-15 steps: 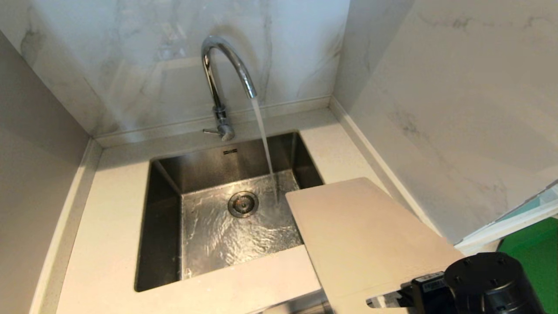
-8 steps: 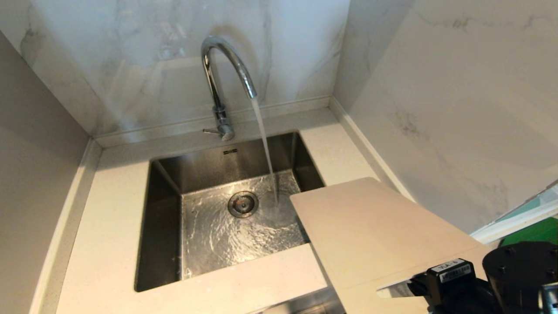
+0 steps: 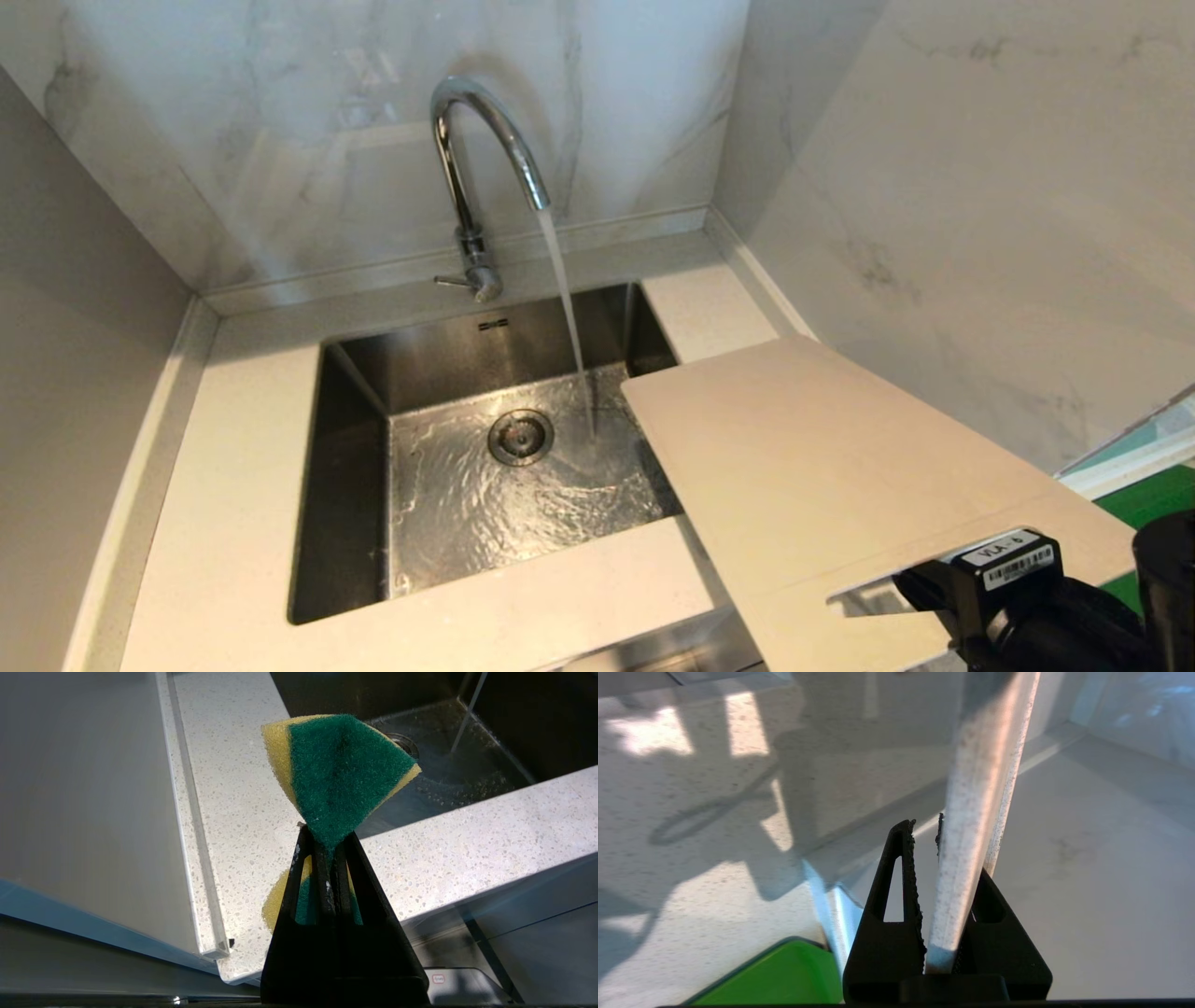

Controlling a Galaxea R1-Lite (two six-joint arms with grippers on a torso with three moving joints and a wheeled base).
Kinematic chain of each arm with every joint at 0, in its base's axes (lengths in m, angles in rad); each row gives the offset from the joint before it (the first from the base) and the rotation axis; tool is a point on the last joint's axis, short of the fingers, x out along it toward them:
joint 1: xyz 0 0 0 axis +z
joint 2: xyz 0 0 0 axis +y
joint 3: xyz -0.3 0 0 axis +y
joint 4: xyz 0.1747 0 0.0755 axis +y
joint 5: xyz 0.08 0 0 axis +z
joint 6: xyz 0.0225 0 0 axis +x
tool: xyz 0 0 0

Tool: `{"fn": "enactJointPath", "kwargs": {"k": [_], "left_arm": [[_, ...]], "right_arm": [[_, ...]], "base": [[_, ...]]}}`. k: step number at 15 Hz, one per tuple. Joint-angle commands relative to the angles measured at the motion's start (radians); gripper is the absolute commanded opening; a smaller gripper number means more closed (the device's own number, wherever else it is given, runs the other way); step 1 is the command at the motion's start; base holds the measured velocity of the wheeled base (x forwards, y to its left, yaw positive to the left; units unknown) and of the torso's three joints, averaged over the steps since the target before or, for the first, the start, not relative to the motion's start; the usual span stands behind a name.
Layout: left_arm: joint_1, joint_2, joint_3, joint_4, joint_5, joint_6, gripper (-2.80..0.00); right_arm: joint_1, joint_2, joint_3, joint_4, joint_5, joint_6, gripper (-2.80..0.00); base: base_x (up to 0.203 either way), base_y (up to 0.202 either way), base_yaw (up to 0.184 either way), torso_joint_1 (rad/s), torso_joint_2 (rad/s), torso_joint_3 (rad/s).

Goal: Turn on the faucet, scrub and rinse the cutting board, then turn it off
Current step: Pick up the cutting board

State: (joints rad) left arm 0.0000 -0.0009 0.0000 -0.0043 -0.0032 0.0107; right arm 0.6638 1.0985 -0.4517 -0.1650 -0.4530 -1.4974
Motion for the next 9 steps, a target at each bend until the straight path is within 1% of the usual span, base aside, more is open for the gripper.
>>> {"fn": "enactJointPath", "kwargs": {"k": [1,3,6,9], "left_arm": [[0.000,-0.001,0.002,0.000,0.000,0.000,-2.80],[0.000,-0.001,0.002,0.000,0.000,0.000,-2.80],[0.000,-0.001,0.002,0.000,0.000,0.000,-2.80],[0.000,-0.001,0.002,0.000,0.000,0.000,-2.80]], "right_arm": [[0.000,-0.008,0.004,-0.037,-0.003,-0.035,-2.80],[0.000,-0.008,0.007,-0.045,0.000,-0.034,-2.80],[-0.001,-0.005,0.016,-0.039,0.065,-0.021,-2.80],[-0.001,-0.002,0.013,-0.039,0.061,-0.032,-2.80]], "base": [[0.000,0.000,0.000,0.000,0.00,0.000],[0.000,0.000,0.000,0.000,0.00,0.000],[0.000,0.000,0.000,0.000,0.00,0.000],[0.000,0.000,0.000,0.000,0.00,0.000]]}}
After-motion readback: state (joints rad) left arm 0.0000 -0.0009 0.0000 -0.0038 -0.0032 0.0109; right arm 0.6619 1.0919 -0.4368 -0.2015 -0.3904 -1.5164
